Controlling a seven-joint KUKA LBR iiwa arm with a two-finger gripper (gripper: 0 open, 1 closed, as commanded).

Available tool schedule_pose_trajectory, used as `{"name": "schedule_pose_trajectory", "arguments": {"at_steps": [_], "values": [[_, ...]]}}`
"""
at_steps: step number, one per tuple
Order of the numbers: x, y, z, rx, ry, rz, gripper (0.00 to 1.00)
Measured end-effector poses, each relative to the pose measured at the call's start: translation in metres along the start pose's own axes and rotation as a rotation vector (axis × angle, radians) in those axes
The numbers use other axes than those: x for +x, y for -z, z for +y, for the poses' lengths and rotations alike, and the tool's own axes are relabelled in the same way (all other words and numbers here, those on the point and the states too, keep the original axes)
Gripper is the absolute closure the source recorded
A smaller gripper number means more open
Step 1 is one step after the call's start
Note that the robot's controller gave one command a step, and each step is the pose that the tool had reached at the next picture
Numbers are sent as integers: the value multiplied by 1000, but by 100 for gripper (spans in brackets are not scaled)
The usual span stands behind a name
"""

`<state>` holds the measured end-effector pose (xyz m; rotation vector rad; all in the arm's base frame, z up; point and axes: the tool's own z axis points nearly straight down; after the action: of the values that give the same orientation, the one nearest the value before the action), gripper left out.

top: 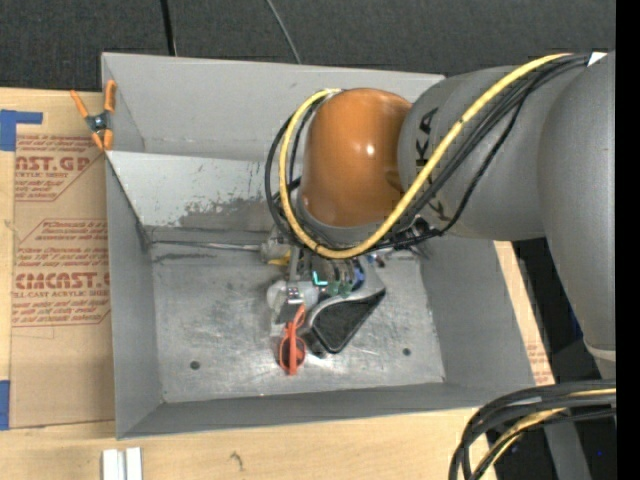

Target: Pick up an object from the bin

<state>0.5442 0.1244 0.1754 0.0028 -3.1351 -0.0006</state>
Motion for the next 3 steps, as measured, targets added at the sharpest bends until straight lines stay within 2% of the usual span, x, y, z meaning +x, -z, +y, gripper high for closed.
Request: {"name": "schedule_pose_trajectory", "arguments": {"at_steps": [1,2,3], "values": [[-2,4,0,-1,-1,-7,0],[-19,-4,-37,-2,76,-9,0],[-18,-60,-49,0,76,-14,0]]}}
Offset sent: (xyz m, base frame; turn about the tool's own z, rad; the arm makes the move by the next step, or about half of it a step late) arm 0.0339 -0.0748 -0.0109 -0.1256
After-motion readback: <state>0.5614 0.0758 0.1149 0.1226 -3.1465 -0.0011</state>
